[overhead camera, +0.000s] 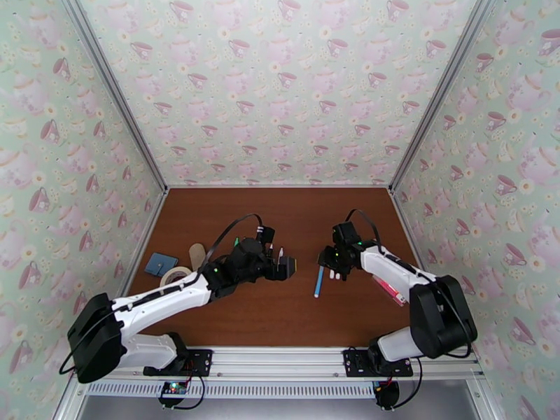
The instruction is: Open the pen caps
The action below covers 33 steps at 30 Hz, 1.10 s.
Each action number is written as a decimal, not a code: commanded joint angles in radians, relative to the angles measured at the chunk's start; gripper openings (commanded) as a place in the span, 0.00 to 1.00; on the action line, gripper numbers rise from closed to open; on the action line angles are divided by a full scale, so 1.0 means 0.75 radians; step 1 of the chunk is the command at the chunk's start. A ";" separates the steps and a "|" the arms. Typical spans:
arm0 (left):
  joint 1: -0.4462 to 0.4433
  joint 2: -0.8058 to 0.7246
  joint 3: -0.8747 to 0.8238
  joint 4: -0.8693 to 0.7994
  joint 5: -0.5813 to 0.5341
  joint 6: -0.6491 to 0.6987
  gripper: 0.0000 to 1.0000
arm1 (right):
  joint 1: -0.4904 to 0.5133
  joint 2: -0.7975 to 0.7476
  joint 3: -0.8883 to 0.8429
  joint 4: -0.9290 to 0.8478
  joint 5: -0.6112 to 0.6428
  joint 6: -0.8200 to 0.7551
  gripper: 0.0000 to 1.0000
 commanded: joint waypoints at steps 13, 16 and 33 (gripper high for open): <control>0.022 -0.075 -0.125 0.113 0.088 0.046 1.00 | 0.059 0.210 0.082 0.021 0.111 -0.007 0.31; 0.021 -0.064 -0.112 0.119 0.098 0.058 1.00 | 0.063 0.232 0.084 0.024 0.125 -0.009 0.30; 0.017 -0.022 -0.144 0.237 0.168 -0.046 1.00 | 0.108 0.113 0.072 0.123 0.100 0.015 0.20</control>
